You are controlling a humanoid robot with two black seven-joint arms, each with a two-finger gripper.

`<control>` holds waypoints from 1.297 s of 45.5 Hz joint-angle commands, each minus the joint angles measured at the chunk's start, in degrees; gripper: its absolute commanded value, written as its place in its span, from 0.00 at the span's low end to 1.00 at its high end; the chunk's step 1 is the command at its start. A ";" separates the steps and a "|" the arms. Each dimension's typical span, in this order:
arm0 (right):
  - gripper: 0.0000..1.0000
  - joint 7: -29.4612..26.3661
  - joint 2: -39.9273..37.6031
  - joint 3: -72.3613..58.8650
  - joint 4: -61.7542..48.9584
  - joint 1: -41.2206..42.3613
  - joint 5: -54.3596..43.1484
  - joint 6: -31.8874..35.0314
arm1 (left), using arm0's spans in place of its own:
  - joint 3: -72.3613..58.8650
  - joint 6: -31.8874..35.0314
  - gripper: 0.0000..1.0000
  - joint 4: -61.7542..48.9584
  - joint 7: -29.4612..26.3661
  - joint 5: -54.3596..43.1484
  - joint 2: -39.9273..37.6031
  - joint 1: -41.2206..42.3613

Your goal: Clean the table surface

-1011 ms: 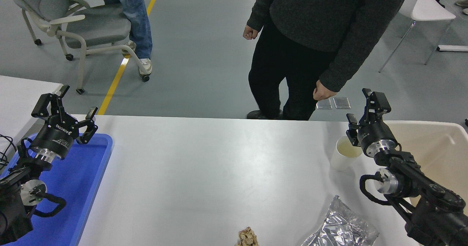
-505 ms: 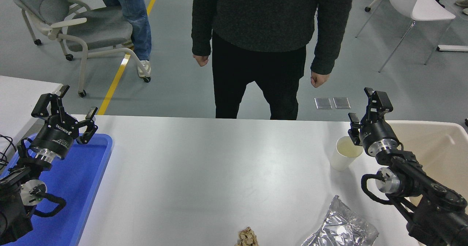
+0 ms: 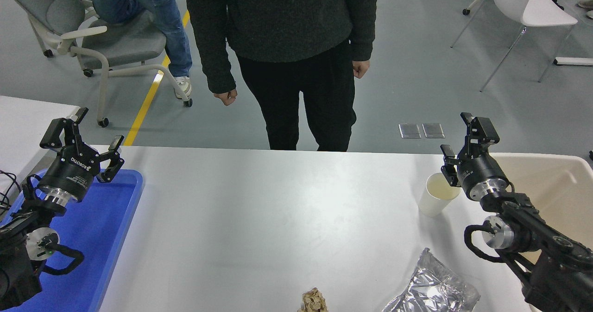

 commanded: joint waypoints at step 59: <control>1.00 -24.57 -21.24 -48.22 9.00 27.12 -22.47 13.10 | 0.00 -0.09 1.00 -0.02 0.02 0.01 0.00 0.00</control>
